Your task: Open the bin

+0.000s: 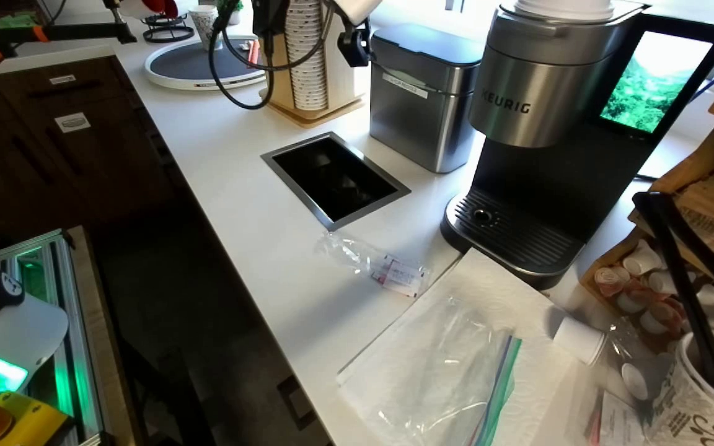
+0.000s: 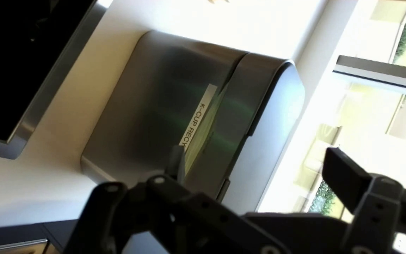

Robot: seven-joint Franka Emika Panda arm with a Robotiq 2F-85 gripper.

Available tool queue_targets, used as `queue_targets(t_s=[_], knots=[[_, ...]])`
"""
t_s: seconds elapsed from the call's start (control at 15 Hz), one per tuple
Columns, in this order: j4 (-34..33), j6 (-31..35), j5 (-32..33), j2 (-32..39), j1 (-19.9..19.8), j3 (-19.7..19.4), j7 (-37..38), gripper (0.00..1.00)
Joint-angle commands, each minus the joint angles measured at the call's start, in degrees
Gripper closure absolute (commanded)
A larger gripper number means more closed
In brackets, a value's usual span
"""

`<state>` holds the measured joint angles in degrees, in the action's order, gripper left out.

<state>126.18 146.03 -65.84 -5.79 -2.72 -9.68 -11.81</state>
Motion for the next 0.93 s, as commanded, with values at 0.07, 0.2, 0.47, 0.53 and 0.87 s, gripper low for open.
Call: queue_targets(t_s=[0.07,0.2,0.47,0.53,0.87], knots=[[-3.3,-0.4,-12.8,4.9,0.1,-1.2,-9.0,0.02],[-4.1,-0.7,-15.1,6.4,0.0,-1.2,-10.3,0.12],[-5.0,-0.8,-17.2,8.8,-0.2,-1.1,-11.7,0.27],[-5.2,-0.7,-17.2,9.2,-0.2,-1.1,-11.6,0.35],[-6.5,-1.1,-18.4,9.8,-0.2,-1.0,-12.0,0.41]])
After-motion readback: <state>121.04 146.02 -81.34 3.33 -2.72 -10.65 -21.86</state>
